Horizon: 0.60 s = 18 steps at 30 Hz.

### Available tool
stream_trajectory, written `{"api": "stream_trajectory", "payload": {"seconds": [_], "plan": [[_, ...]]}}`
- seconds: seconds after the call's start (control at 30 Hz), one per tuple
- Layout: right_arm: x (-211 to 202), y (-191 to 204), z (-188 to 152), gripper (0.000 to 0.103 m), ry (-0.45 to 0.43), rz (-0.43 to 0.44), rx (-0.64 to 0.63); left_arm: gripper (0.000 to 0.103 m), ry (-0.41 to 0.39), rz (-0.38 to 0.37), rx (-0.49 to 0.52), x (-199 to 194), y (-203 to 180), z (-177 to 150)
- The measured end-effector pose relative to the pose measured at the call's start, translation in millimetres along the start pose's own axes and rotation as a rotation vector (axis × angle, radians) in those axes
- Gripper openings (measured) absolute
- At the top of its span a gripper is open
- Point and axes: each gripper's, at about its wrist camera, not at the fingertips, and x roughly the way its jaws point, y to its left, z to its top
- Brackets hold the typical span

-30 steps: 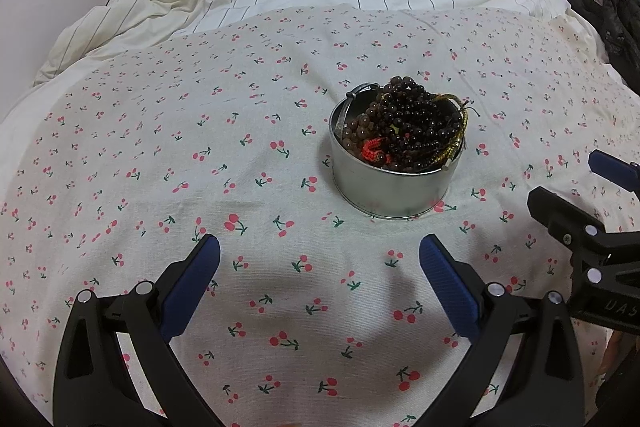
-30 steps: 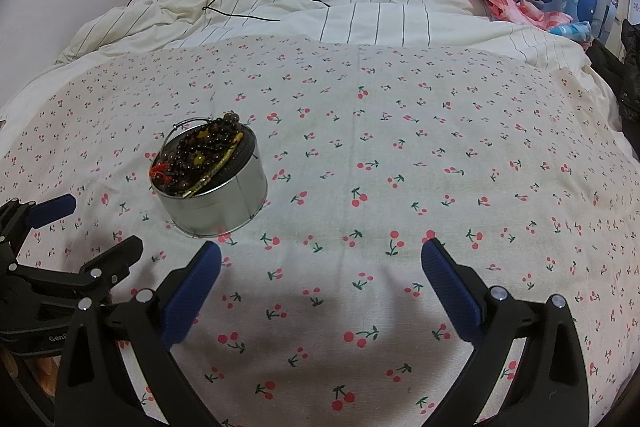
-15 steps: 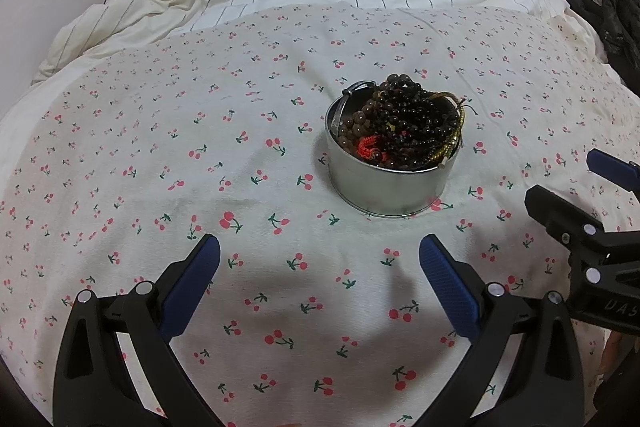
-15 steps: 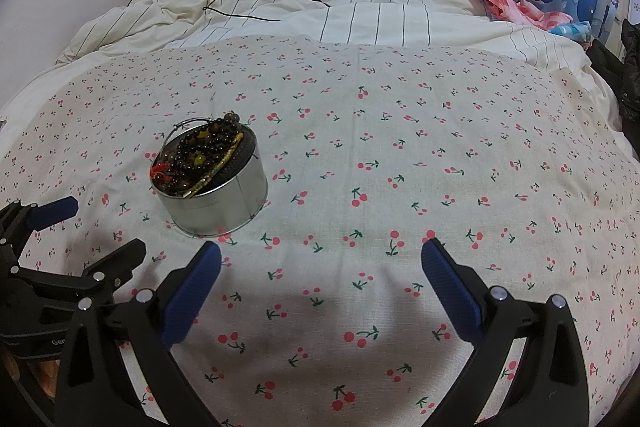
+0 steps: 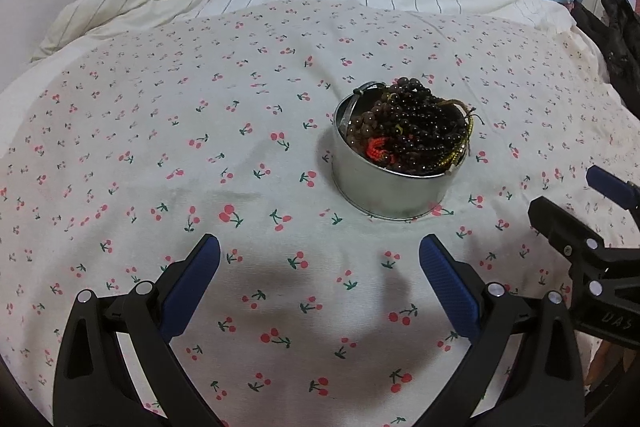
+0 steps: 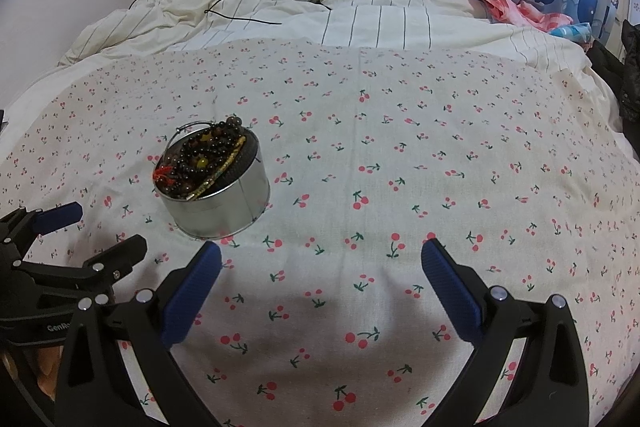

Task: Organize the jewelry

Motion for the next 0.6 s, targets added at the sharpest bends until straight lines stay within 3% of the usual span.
{"api": "stream_trajectory", "payload": {"seconds": [0.6], "plan": [[0.8,-0.7,-1.2,0.096,0.000,0.000,0.002,0.096,0.020,-0.009,0.007,3.0,-2.9,-1.0]]}}
